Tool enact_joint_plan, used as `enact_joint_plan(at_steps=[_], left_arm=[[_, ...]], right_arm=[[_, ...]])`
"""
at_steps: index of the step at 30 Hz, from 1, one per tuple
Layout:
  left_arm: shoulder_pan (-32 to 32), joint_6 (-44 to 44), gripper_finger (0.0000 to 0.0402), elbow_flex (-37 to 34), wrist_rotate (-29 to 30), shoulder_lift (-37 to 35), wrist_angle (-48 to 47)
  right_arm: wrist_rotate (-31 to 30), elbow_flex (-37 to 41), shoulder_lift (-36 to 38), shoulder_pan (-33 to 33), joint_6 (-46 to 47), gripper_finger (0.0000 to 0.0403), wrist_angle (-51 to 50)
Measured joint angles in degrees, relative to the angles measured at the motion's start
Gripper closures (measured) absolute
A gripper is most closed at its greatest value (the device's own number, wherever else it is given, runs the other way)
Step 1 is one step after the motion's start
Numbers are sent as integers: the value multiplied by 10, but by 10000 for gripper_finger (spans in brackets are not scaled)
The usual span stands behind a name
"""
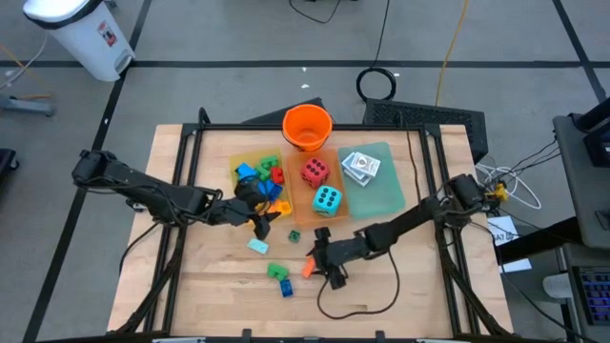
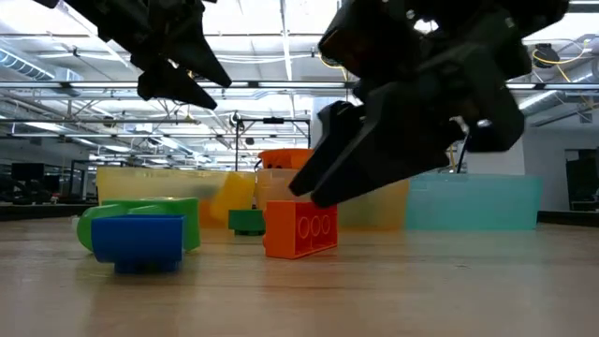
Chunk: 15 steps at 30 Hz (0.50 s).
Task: Pick & Place Toys
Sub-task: Put the orange game piece into the yellow bin
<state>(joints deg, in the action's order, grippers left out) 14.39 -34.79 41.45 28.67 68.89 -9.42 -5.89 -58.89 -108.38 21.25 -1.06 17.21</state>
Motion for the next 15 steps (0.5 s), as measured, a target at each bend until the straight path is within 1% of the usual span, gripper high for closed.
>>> enact_joint_plan(at_steps=[3, 5, 8, 12, 15], left_arm=[[0, 0, 117, -1, -1, 3, -4], [0, 0, 117, 0, 0, 5, 2], [0, 0, 117, 0, -1, 10, -2], [0, 0, 117, 0, -1, 9, 1], [0, 0, 117, 0, -1, 9, 4]], right_arm=[[2, -10, -7, -8, -28, 178, -17], [23, -10, -9, -14, -29, 182, -19], [65, -11, -10, -19, -19, 190, -39], [101, -3, -10, -17, -15, 204, -43], [105, 0, -10, -12, 8, 217, -43]])
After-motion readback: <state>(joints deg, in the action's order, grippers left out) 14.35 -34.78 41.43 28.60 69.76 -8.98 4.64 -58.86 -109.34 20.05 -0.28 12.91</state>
